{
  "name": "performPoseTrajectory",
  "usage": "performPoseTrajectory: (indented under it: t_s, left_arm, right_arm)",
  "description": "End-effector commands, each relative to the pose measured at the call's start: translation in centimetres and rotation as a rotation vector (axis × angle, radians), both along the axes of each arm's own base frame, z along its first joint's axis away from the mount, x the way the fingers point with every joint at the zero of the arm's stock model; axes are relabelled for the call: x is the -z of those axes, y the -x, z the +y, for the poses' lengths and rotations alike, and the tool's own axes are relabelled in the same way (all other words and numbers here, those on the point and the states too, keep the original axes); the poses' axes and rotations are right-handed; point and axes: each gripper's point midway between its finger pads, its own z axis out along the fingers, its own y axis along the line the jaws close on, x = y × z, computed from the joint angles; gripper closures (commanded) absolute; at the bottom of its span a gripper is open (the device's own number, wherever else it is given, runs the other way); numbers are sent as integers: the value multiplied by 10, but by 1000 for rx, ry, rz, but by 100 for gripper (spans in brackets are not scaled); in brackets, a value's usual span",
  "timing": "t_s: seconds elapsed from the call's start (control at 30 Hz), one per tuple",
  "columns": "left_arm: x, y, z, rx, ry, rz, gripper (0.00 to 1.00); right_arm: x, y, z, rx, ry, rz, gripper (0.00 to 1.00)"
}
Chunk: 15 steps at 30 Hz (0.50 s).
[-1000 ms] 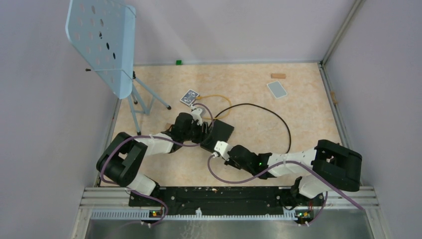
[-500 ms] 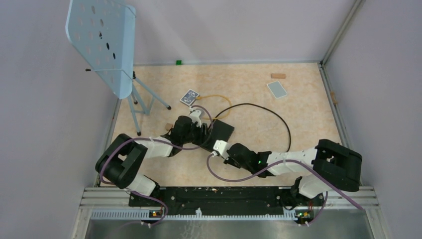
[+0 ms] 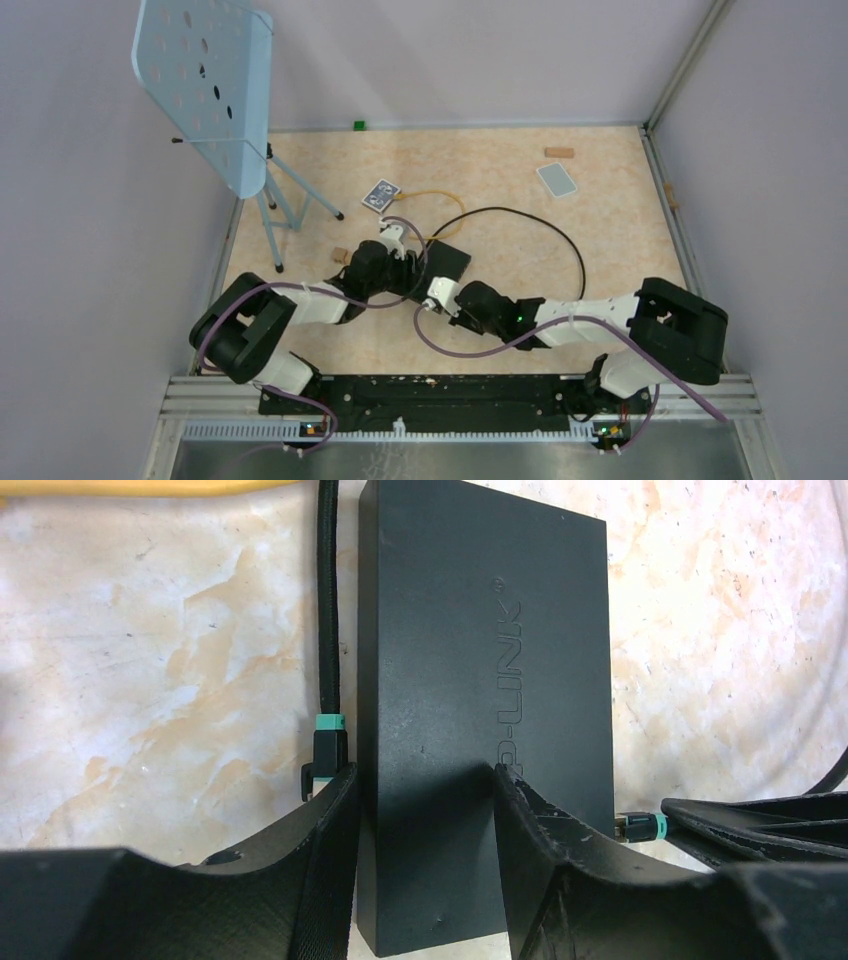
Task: Insert the plug into the switch port
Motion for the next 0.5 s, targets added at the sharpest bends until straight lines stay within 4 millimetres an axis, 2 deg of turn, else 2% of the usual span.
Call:
performPoseTrajectory:
  t_s: [0.0,0.47]
  left_arm:
    - [52,98,-6,186,-43,327,51]
    - [61,121,-11,223,-37,354,53]
  right_arm:
    - [-71,-31,57,-13,-258,-126,100]
    - [-92,-43,74,-6,-344,-148,100]
